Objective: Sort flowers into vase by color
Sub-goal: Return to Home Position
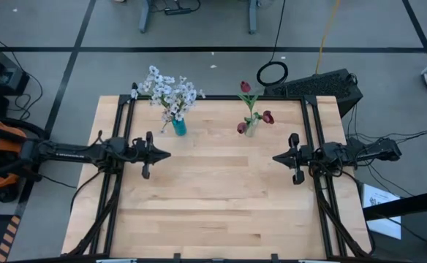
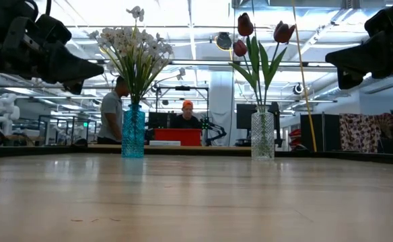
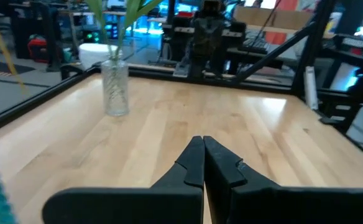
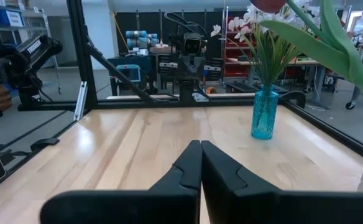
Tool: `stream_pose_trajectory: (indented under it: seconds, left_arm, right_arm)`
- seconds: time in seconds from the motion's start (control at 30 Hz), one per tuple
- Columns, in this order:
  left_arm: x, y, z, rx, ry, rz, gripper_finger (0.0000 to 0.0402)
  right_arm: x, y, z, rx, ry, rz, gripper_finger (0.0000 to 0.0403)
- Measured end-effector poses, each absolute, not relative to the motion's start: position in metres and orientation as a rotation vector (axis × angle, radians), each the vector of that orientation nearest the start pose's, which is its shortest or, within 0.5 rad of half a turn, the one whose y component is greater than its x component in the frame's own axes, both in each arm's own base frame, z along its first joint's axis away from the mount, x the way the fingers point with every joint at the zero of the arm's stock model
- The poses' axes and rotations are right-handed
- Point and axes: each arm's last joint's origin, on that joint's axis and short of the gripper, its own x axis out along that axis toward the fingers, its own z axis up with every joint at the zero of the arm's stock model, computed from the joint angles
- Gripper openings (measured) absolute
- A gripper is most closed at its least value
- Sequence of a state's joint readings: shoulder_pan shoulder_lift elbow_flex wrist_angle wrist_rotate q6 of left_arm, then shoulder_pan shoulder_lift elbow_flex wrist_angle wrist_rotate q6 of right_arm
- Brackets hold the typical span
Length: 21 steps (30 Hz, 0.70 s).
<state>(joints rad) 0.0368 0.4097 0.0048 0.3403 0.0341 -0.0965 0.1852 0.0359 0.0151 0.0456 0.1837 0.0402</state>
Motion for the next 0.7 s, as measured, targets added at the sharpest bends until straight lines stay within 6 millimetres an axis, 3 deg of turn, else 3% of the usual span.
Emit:
stream_pose_trajectory:
  seconds: [0.7]
  left_arm:
    - [0.104, 0.004, 0.161, -0.098, 0.056, 0.032, 0.0000]
  right_arm:
    - [0.097, 0.011, 0.172, 0.052, -0.046, -0.052, 0.0000]
